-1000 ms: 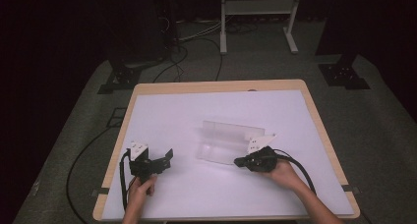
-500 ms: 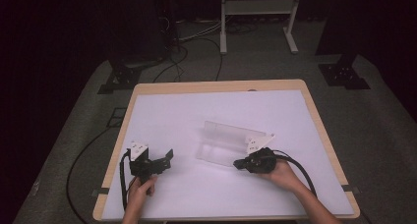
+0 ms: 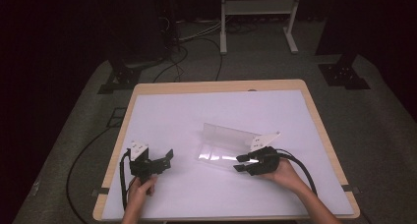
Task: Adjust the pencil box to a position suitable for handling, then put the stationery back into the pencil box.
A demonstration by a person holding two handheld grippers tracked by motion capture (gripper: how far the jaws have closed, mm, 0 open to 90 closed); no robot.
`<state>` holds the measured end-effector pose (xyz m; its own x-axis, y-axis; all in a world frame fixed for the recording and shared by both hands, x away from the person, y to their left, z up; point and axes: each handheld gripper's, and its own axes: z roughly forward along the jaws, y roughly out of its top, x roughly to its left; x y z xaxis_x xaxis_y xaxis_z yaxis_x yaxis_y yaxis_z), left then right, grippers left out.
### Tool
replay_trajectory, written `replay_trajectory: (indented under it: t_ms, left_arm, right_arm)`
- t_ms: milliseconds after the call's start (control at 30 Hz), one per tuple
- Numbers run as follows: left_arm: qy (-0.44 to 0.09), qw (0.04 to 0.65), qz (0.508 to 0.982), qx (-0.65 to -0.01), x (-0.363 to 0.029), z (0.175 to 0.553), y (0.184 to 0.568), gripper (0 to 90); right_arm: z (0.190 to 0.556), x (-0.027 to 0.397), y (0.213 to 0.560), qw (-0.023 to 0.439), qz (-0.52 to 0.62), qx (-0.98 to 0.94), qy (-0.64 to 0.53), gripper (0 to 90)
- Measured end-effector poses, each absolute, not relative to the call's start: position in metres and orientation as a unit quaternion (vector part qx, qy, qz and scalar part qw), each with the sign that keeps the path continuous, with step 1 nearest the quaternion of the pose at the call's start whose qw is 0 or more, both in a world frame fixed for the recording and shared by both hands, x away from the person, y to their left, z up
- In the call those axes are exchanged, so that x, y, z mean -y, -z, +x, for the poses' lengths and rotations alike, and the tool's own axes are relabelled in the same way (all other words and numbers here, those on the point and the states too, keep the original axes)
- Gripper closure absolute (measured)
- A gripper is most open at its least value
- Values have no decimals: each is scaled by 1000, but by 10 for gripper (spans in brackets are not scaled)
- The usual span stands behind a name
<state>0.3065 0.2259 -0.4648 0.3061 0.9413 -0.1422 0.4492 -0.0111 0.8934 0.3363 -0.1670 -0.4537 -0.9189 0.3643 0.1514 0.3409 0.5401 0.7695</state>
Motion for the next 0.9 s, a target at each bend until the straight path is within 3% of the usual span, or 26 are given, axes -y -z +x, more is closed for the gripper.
replay_trajectory:
  t_ms: [33, 167, 567, 900]
  left_arm:
    - [-264, 466, 661, -526, -226, 306, 465, 0]
    - [-265, 465, 661, -526, -225, 306, 465, 0]
    - [-263, 467, 660, -527, -226, 306, 465, 0]
    - [-264, 466, 660, -526, -226, 306, 465, 0]
  right_arm:
    - [336, 170, 450, 17, 208, -874, -439, 510]
    - [333, 177, 444, 24, 222, -869, -441, 425]
    - [319, 213, 433, 61, 260, -856, -442, 376]
    - [307, 236, 439, 67, 286, -848, -442, 367]
